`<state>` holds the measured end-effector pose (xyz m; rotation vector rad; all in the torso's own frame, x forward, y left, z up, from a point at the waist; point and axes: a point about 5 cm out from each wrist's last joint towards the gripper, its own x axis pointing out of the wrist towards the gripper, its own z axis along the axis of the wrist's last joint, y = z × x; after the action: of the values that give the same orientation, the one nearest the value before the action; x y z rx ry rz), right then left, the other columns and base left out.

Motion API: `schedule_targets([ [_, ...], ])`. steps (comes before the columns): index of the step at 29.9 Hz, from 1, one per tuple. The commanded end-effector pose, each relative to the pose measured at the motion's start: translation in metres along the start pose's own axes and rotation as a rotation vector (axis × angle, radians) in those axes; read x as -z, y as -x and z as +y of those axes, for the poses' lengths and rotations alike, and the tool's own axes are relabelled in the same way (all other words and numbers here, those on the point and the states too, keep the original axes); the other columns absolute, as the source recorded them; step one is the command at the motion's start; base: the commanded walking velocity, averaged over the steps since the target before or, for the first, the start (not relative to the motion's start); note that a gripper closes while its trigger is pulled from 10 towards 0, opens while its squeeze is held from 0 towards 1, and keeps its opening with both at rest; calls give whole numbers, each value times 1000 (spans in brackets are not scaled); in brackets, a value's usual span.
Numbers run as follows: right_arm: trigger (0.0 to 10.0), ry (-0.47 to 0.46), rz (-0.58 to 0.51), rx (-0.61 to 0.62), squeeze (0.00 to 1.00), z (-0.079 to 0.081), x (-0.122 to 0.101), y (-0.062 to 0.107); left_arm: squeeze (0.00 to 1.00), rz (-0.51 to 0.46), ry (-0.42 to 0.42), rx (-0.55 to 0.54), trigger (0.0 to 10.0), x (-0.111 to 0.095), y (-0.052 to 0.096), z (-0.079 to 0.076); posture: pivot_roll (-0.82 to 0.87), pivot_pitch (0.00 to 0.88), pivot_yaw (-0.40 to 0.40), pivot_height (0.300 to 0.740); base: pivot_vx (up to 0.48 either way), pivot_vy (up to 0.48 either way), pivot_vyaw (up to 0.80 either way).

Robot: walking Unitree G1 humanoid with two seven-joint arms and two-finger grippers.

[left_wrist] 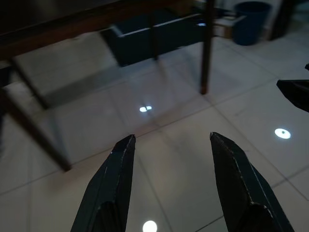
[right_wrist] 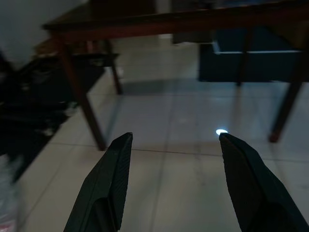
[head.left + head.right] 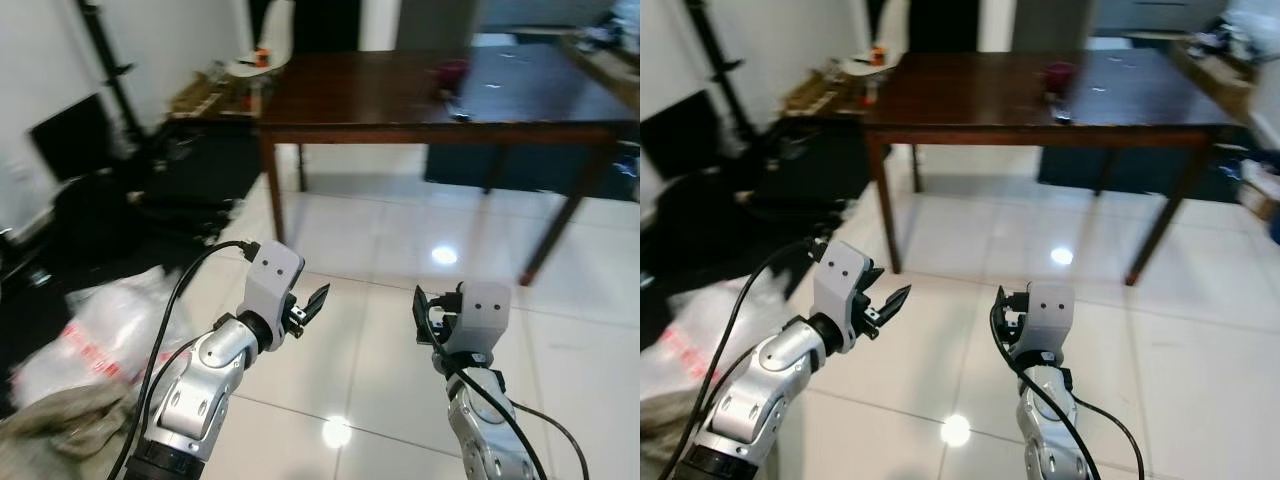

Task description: Setting the table

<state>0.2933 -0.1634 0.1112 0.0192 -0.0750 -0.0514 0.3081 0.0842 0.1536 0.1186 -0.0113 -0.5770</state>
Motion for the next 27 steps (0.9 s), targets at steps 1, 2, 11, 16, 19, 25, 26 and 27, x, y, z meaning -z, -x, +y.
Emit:
schedule_targets([
  [1, 10000, -3, 18, -1, 0, 2, 4, 2, 0, 9, -4, -7, 10000, 3, 1, 3, -49, 20, 141, 740, 0, 0, -781],
  [2, 10000, -3, 18, -1, 0, 2, 4, 2, 0, 9, -4, -8, 10000, 3, 1, 3, -49, 20, 141, 740, 0, 0, -781],
  [11, 10000, -2, 19, 1, 0, 1, 5, 2, 0, -14, -11, -25, 10000, 0, 0, 6, -53, 22, 141, 740, 218, 0, -781],
  [16, 10000, 0, 19, 1, 0, 1, 4, 2, 0, -19, -11, -22, 10000, 0, -1, 5, -54, 21, 140, 740, 442, 0, -781],
  [19, 10000, 2, 17, 0, 0, 0, 4, 2, 0, -23, -11, -21, 10000, -1, -1, 4, -55, 20, 138, 740, 441, 0, -781],
  [25, 10000, 3, 16, -2, 0, 0, 4, 2, 0, -26, -10, -19, 10000, 0, -1, 4, -56, 19, 137, 740, 441, 0, -781],
  [26, 10000, 4, 16, -2, 0, 0, 4, 2, 0, -27, -10, -19, 10000, 0, -1, 3, -58, 19, 136, 740, 435, 0, -781],
  [27, 10000, 4, 16, -3, 0, 0, 4, 2, 0, -27, -10, -18, 10000, 0, -1, 3, -59, 19, 136, 740, 435, 0, -781],
])
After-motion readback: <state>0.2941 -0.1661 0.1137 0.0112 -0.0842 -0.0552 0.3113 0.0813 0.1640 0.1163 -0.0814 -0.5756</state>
